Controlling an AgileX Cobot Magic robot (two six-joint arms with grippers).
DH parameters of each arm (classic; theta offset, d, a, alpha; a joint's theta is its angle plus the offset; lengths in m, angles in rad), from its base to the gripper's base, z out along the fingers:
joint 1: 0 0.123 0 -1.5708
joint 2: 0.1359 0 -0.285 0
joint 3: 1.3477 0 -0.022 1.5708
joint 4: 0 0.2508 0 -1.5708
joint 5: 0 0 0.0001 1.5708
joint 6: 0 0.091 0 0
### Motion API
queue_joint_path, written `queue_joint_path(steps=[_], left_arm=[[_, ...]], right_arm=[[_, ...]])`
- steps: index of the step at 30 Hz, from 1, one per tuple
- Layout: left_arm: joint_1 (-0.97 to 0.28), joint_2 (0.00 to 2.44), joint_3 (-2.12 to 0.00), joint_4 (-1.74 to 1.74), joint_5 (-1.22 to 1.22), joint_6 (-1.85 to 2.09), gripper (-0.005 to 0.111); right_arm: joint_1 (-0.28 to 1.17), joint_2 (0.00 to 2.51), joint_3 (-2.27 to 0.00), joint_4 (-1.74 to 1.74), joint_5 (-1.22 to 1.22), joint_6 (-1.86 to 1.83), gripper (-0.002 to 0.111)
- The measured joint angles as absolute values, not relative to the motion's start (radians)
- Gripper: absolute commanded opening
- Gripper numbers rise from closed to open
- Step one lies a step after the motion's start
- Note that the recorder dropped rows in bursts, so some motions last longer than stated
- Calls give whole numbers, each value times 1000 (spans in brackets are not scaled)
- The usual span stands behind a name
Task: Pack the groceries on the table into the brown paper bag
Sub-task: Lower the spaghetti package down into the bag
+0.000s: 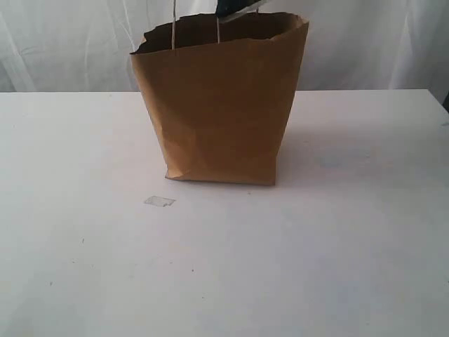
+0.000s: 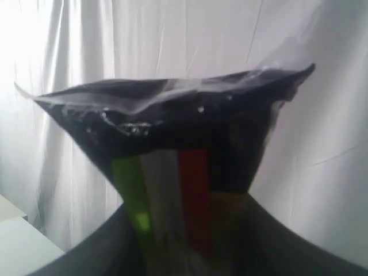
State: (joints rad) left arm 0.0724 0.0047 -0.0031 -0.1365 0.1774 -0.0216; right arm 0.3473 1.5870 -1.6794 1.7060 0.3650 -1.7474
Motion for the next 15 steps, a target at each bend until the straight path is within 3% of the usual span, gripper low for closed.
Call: queue_joint_path(steps=[15], left_arm=[[72, 5, -3, -136, 177, -22, 0]], right_arm=[[373, 1633, -1642, 1723, 232, -1846, 0]])
